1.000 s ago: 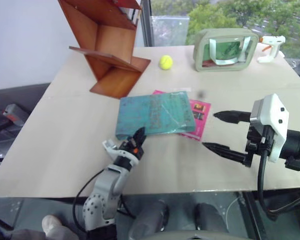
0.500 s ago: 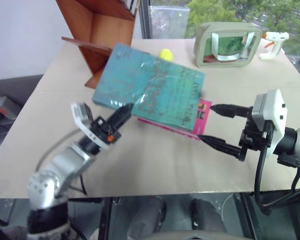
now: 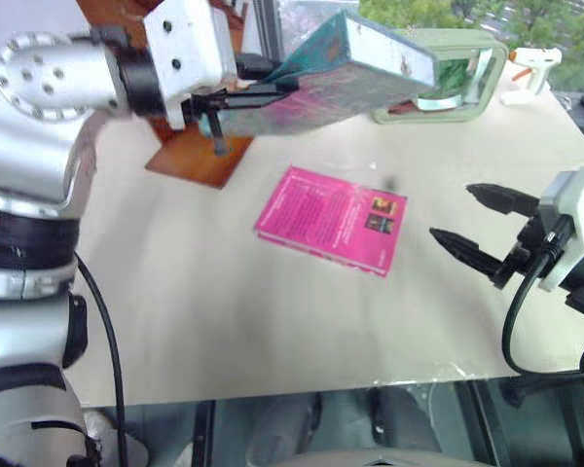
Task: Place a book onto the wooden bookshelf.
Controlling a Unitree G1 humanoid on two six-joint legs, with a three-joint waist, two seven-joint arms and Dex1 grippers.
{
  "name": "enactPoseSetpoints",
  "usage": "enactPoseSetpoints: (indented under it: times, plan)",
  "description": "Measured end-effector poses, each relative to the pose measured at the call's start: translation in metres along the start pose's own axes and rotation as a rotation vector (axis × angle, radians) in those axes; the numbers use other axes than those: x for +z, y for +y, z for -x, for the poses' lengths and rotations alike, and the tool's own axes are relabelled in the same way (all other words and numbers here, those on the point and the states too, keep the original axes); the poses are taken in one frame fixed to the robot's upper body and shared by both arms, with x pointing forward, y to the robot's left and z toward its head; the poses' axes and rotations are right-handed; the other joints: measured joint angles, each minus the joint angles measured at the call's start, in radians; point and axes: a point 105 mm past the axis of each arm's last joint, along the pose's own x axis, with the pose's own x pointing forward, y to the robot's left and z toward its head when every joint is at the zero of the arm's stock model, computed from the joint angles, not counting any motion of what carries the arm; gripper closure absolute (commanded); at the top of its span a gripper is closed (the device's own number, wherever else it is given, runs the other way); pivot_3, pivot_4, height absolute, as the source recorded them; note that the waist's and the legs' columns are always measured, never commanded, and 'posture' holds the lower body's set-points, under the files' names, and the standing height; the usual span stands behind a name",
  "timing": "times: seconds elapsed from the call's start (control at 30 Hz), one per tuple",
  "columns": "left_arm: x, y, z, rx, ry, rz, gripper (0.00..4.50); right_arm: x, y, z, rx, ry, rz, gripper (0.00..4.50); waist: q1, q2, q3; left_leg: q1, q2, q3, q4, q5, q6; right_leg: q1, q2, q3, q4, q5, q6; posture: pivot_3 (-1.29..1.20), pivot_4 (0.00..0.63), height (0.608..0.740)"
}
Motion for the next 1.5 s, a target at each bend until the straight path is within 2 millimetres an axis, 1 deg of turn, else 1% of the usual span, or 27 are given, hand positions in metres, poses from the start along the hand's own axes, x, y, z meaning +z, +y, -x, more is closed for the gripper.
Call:
enactPoseSetpoints:
  times: [0.07,0.13,0.17,0.27,0.33,0.4,0.43,0.5,0.6,0.7,0.73,0.8,0.87,0.93,0.97,1.0,1.03,1.13,1.2,1.23,1.33,1.37,1.43,1.47,1.5]
  plan:
    - [-0.004,0.009,0.008,-0.033,0.094,-0.084,4.02,0.002,-0.001,-0.001,-0.007,-0.018,0.014,0.26,-0.020,0.000,0.000,-0.002,0.000,0.000,0.001,0.000,0.000,-0.002,0.000,0.000,0.001,0.000,0.000,0.00,0.150,0.740]
    - [-0.013,0.027,0.016,-0.049,0.202,-0.164,4.02,0.006,-0.003,-0.005,-0.003,-0.047,0.029,0.26,-0.030,-0.001,0.002,-0.002,-0.001,0.000,0.003,0.000,0.000,-0.002,0.001,0.000,0.003,0.001,0.001,0.00,0.150,0.740]
    - [-0.015,0.033,0.021,-0.048,0.232,-0.196,4.02,0.006,-0.003,-0.006,0.000,-0.053,0.034,0.26,-0.032,-0.001,0.002,-0.001,-0.001,0.000,0.004,0.000,0.000,-0.002,0.000,0.001,0.006,0.001,0.001,0.00,0.150,0.740]
    - [-0.021,0.046,0.034,-0.049,0.303,-0.274,4.02,0.003,-0.006,-0.008,0.000,-0.052,0.038,0.26,-0.032,-0.001,0.003,0.000,-0.001,0.000,0.006,0.000,0.000,-0.002,0.000,0.001,0.011,0.000,0.001,0.00,0.150,0.740]
    - [-0.030,0.052,0.044,-0.050,0.367,-0.316,4.02,0.003,-0.007,-0.011,0.005,-0.060,0.039,0.26,-0.034,-0.001,0.003,0.000,-0.001,0.001,0.007,0.000,0.000,-0.002,0.000,0.001,0.013,0.000,0.001,0.00,0.150,0.740]
    - [-0.041,0.056,0.055,-0.058,0.438,-0.353,4.02,0.006,-0.007,-0.016,0.017,-0.088,0.042,0.26,-0.037,-0.002,0.003,0.001,-0.001,0.001,0.009,0.000,0.000,-0.002,0.000,0.002,0.016,0.000,0.001,0.00,0.150,0.740]
    - [-0.050,0.057,0.060,-0.065,0.473,-0.366,4.02,0.010,-0.006,-0.020,0.028,-0.109,0.044,0.26,-0.039,-0.002,0.003,0.001,-0.001,0.001,0.010,0.000,0.000,-0.002,0.001,0.002,0.017,0.000,0.001,0.00,0.150,0.740]
    - [-0.067,0.051,0.066,-0.087,0.516,-0.362,4.02,0.016,-0.004,-0.024,0.044,-0.133,0.054,0.26,-0.041,-0.002,0.003,0.001,-0.001,0.001,0.011,0.000,0.000,-0.002,0.001,0.002,0.018,0.000,0.001,0.00,0.150,0.740]
    - [-0.103,0.037,0.078,-0.107,0.600,-0.290,4.02,0.025,-0.003,-0.029,0.057,-0.172,0.071,0.26,-0.043,-0.003,0.004,0.000,-0.001,0.001,0.015,0.000,0.000,-0.002,0.001,0.002,0.020,0.000,0.001,0.00,0.150,0.740]
    - [-0.132,0.023,0.088,-0.103,0.680,-0.222,4.02,0.044,-0.003,-0.035,0.065,-0.230,0.113,0.26,-0.045,-0.007,0.007,-0.003,-0.002,-0.001,0.019,0.000,0.001,-0.003,0.001,0.000,0.021,0.001,0.001,0.00,0.150,0.740]
    - [-0.134,0.022,0.088,-0.104,0.684,-0.217,4.02,0.046,-0.003,-0.035,0.065,-0.236,0.119,0.26,-0.045,-0.007,0.007,-0.004,-0.003,-0.001,0.020,0.000,0.001,-0.003,0.001,0.000,0.021,0.001,0.001,0.00,0.150,0.740]
    - [-0.138,0.026,0.089,-0.066,0.705,-0.235,4.02,0.054,-0.001,-0.039,0.073,-0.254,0.133,0.26,-0.043,-0.008,0.008,-0.007,-0.003,-0.003,0.023,0.000,0.001,-0.004,0.001,-0.003,0.022,0.001,0.002,0.00,0.150,0.740]
    - [-0.141,0.031,0.084,-0.036,0.714,-0.260,4.02,0.063,0.003,-0.044,0.092,-0.281,0.150,0.26,-0.041,-0.008,0.008,-0.007,-0.004,-0.003,0.024,0.000,0.001,-0.005,-0.001,-0.003,0.024,0.001,0.002,0.00,0.150,0.740]
    - [-0.145,0.030,0.082,-0.014,0.722,-0.262,3.42,0.068,0.006,-0.048,0.110,-0.292,0.157,0.26,-0.042,-0.008,0.008,-0.007,-0.004,-0.003,0.025,0.000,0.001,-0.005,-0.001,-0.003,0.027,0.001,0.002,0.00,0.150,0.740]
    - [-0.149,0.029,0.085,-0.006,0.736,-0.245,3.11,0.068,0.007,-0.049,0.117,-0.292,0.156,0.26,-0.043,-0.008,0.008,-0.006,-0.004,-0.003,0.026,0.000,0.001,-0.005,-0.001,-0.002,0.029,0.001,0.002,0.00,0.150,0.740]
    - [-0.153,0.026,0.088,-0.001,0.753,-0.218,2.67,0.068,0.008,-0.050,0.120,-0.289,0.156,0.26,-0.044,-0.008,0.008,-0.006,-0.004,-0.003,0.026,0.000,0.000,-0.005,-0.001,-0.002,0.031,0.001,0.002,0.00,0.150,0.740]
    - [-0.157,0.023,0.091,-0.001,0.768,-0.193,2.14,0.066,0.008,-0.050,0.122,-0.282,0.153,0.26,-0.046,-0.009,0.008,-0.006,-0.004,-0.003,0.027,0.000,0.000,-0.006,0.000,-0.002,0.032,0.001,0.002,0.00,0.150,0.740]
    - [-0.160,0.022,0.095,0.005,0.780,-0.172,0.60,0.065,0.010,-0.052,0.131,-0.272,0.151,0.26,-0.047,-0.009,0.008,-0.006,-0.004,-0.003,0.029,0.000,0.000,-0.006,0.000,-0.002,0.034,0.001,0.002,0.00,0.150,0.740]
    - [-0.156,0.022,0.100,0.035,0.739,-0.123,0.60,0.066,0.010,-0.052,0.136,-0.275,0.155,0.26,-0.049,-0.009,0.008,-0.007,-0.004,-0.002,0.031,0.000,0.000,-0.007,0.000,-0.002,0.034,0.001,0.002,0.00,0.150,0.740]
    - [-0.152,0.022,0.102,0.067,0.688,-0.076,0.60,0.067,0.011,-0.052,0.140,-0.277,0.157,0.26,-0.051,-0.009,0.008,-0.007,-0.004,-0.002,0.032,0.000,0.000,-0.007,0.000,-0.001,0.034,0.001,0.002,0.00,0.150,0.740]
    - [-0.141,0.018,0.110,0.140,0.509,0.122,0.60,0.065,0.010,-0.053,0.156,-0.273,0.151,0.26,-0.056,-0.008,0.008,-0.010,-0.005,-0.003,0.036,0.000,0.001,-0.009,0.000,-0.002,0.035,0.001,0.002,0.00,0.150,0.740]
    - [-0.137,0.014,0.112,0.150,0.432,0.207,0.60,0.064,0.010,-0.053,0.165,-0.272,0.147,0.26,-0.058,-0.008,0.008,-0.011,-0.005,-0.003,0.037,0.000,0.001,-0.009,0.000,-0.003,0.036,0.001,0.002,0.00,0.150,0.740]
    - [-0.129,0.003,0.116,0.142,0.339,0.299,0.60,0.065,0.009,-0.052,0.177,-0.275,0.142,0.26,-0.067,-0.008,0.008,-0.011,-0.005,-0.003,0.037,0.000,0.001,-0.009,-0.001,-0.001,0.037,0.001,0.002,0.00,0.150,0.740]
    - [-0.121,-0.009,0.119,0.143,0.283,0.369,0.60,0.067,0.008,-0.051,0.189,-0.280,0.139,0.26,-0.074,-0.006,0.008,-0.010,-0.004,-0.003,0.036,0.000,0.001,-0.009,-0.001,0.000,0.036,0.001,0.002,0.00,0.150,0.740]
    - [-0.112,-0.020,0.113,0.130,0.218,0.450,0.60,0.068,0.003,-0.048,0.180,-0.282,0.139,0.26,-0.076,-0.006,0.009,-0.010,-0.004,-0.002,0.038,-0.001,0.001,-0.009,-0.001,0.000,0.038,0.001,0.002,0.00,0.150,0.740]
